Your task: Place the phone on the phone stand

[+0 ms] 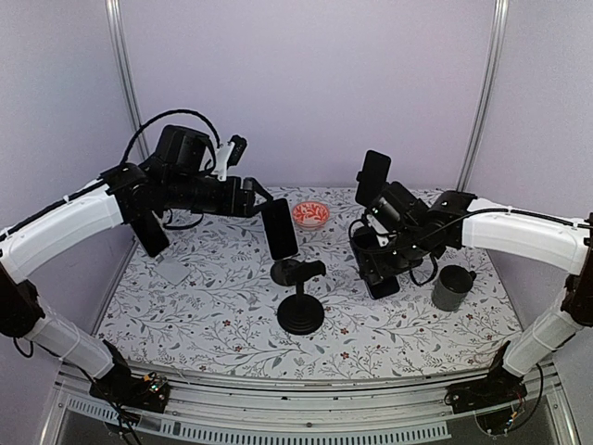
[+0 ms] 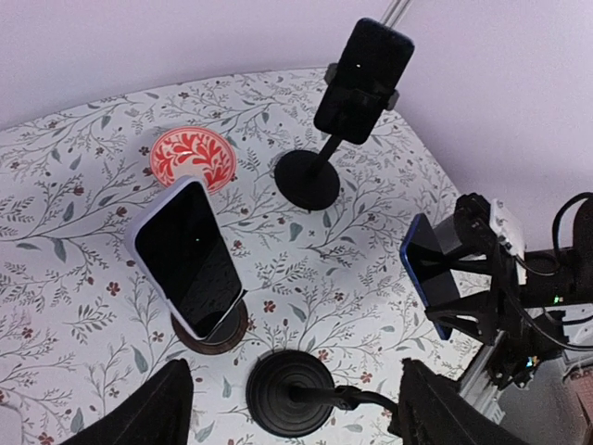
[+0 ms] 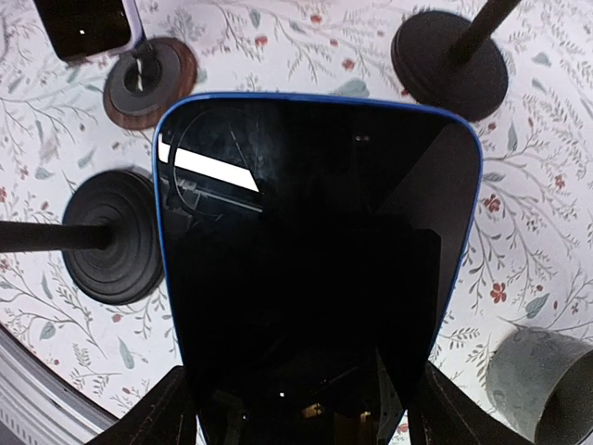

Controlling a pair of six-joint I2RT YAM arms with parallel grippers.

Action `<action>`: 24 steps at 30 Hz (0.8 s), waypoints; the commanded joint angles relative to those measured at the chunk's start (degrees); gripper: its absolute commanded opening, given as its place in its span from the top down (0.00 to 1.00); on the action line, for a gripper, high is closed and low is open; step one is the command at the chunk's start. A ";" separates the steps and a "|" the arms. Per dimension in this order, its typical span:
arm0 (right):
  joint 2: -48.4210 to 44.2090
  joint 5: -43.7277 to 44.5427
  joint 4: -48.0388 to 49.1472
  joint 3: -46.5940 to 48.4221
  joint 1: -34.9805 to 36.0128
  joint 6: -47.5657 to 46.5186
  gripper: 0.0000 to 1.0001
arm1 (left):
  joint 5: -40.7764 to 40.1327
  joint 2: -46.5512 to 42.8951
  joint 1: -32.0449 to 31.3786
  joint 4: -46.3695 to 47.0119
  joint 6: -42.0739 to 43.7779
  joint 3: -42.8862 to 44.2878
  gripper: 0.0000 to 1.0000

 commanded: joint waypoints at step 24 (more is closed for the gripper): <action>0.23 7.98 10.44 18.57 7.64 -8.75 0.54 | 21.37 20.18 -4.40 13.04 -0.59 17.78 0.39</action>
